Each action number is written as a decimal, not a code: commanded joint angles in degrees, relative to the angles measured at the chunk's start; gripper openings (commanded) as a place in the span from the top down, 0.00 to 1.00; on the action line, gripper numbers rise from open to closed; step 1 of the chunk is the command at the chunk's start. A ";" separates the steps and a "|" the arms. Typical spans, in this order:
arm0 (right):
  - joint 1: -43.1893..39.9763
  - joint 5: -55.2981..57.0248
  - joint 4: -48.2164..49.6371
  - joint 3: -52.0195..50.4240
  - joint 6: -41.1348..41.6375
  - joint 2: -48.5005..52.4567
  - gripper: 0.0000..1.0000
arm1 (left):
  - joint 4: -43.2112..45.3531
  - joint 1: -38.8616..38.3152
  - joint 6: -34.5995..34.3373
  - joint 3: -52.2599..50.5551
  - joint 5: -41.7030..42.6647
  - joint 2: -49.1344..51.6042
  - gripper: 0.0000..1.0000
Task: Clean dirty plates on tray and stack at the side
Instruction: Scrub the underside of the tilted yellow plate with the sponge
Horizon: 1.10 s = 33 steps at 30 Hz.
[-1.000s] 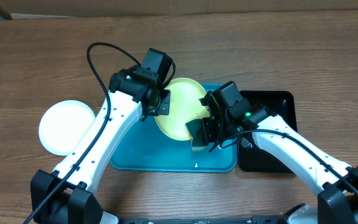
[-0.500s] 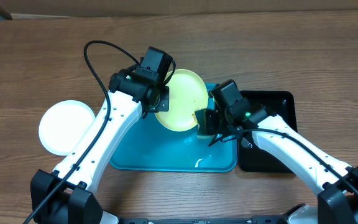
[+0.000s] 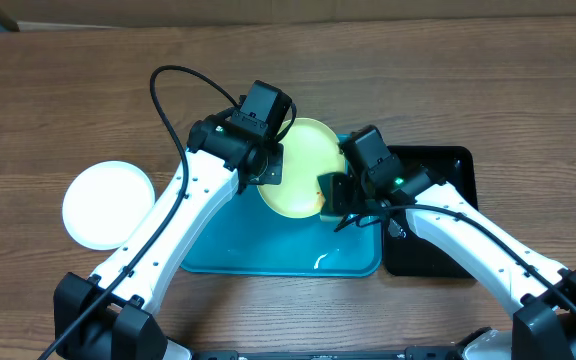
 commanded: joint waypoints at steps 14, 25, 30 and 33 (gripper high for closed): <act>1.66 -6.34 -4.11 1.57 1.60 0.07 0.96 | 0.94 -0.48 -1.20 -0.04 -0.22 -0.63 0.96; 1.68 -22.36 -1.90 1.57 -10.16 0.04 0.96 | 1.75 -0.48 -1.66 -0.04 -0.17 -0.66 0.96; 0.35 -19.56 -0.37 2.14 -10.97 -0.20 0.96 | 1.57 -0.48 -1.64 -0.04 -0.17 -0.66 0.96; -2.91 -15.89 -0.70 3.50 -8.85 -1.44 0.96 | 1.31 -0.48 -1.62 -0.04 -0.24 -0.66 0.96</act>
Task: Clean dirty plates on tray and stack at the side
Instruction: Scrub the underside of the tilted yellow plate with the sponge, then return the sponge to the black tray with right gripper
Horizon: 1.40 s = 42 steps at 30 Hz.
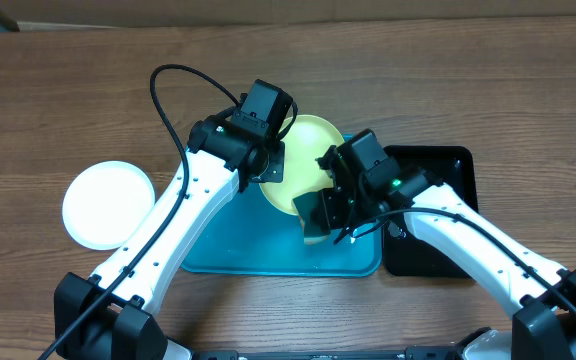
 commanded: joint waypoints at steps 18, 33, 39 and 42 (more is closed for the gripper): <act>-19.08 23.08 -13.88 3.58 1.33 -5.99 0.90 | -1.36 -0.26 -1.66 -0.02 -7.65 -1.07 0.96; -19.08 30.82 -8.83 -7.87 4.17 -4.96 0.90 | -6.95 -8.39 -5.42 -0.02 -58.14 -2.62 0.96; -19.08 30.82 -8.17 -8.50 4.15 -4.96 0.90 | -6.47 -12.02 -5.42 -0.02 -60.02 -2.62 0.96; -19.08 30.80 -8.00 -8.74 4.17 -4.96 0.92 | -6.49 -12.63 -5.40 -0.02 -60.02 -2.62 0.96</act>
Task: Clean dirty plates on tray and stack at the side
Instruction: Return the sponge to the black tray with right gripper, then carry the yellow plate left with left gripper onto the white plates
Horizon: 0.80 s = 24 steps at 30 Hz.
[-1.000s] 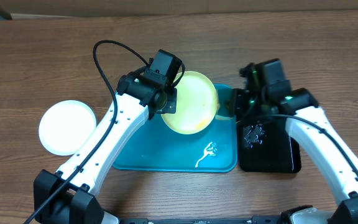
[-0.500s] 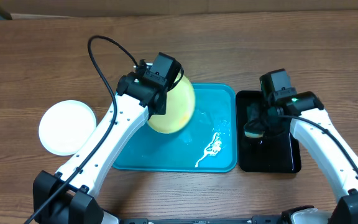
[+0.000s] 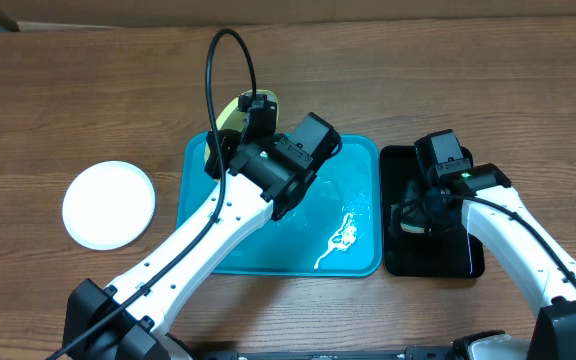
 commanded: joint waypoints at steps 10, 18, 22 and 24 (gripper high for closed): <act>-0.17 0.92 6.47 -6.12 4.46 0.13 0.93 | -0.79 -0.74 -0.79 0.02 -3.19 -1.86 0.96; -0.15 -4.81 15.78 -12.85 5.42 0.13 0.87 | -2.43 1.92 -4.28 0.02 21.05 -1.97 0.96; -0.17 -4.83 18.73 -15.39 5.40 0.13 0.75 | -3.45 5.88 -4.24 0.02 28.89 -3.02 0.96; -0.17 -4.85 18.73 -15.39 5.42 0.13 0.71 | -4.07 8.66 -4.20 0.02 31.52 -4.28 0.96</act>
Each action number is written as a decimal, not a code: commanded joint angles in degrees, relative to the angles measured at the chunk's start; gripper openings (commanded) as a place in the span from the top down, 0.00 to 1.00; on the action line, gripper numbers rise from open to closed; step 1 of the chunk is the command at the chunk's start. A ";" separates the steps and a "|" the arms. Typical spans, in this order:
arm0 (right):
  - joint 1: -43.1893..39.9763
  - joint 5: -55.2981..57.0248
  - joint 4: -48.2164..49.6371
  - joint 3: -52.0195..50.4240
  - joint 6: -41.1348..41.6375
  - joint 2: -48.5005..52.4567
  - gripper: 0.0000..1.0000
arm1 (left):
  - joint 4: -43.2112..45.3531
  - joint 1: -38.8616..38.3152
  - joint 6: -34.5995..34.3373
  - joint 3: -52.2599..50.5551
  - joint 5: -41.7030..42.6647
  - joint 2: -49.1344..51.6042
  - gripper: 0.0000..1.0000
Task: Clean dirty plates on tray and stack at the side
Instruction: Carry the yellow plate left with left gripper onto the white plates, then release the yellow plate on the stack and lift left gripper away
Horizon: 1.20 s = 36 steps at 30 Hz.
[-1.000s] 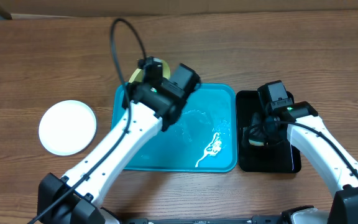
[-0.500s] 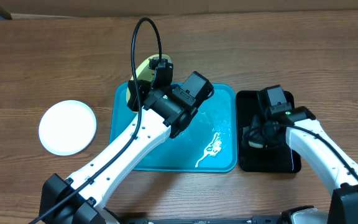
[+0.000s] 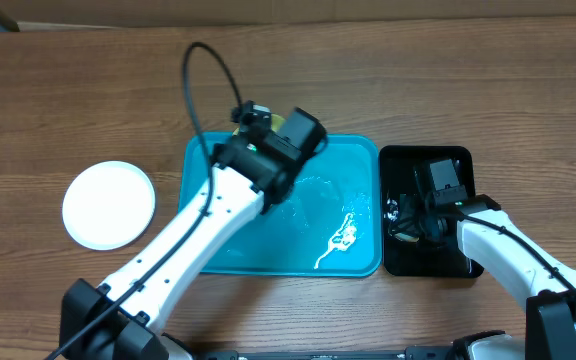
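Note:
Only a thin sliver of the yellow plate (image 3: 281,120) shows, at the far edge of the teal tray (image 3: 353,170), right beside my left gripper (image 3: 254,117). That gripper seems to be shut on the plate, which is mostly hidden behind the wrist. A clean white plate (image 3: 108,205) lies on the table at the left. My right gripper (image 3: 415,215) is low inside the black bin (image 3: 458,160), its jaws hidden under the wrist among dark items.
A white squiggle of residue (image 3: 338,240) lies on the teal tray's right half. My left arm's cable (image 3: 203,70) loops over the far table. The wooden table (image 3: 528,90) extends to the right.
My left wrist has turned and shifted slightly right, so less of the yellow plate shows. My right gripper has sunk deeper into the black bin, towards its left side.
At first my left gripper held the yellow plate tilted over the tray while my right gripper, holding a dark pad, was against its face. Then the right arm was over the black bin and the left held the plate at the tray's far edge, where it remains.

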 commanded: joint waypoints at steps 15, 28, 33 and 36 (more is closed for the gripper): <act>-0.02 -1.97 -6.34 7.15 -2.40 -2.25 0.30 | -4.68 30.08 1.90 0.02 22.10 -13.73 0.96; -0.02 -1.99 -15.61 13.84 -5.20 -5.38 0.25 | -5.25 49.70 3.37 -0.04 24.13 -12.98 0.96; -0.02 -1.99 -17.14 13.84 -5.20 -5.38 0.25 | -3.41 56.13 4.94 -1.01 24.15 -10.25 0.96; -0.02 -2.08 -17.57 13.84 -5.22 -5.40 0.25 | -2.49 58.75 5.86 -1.53 24.85 -7.10 0.96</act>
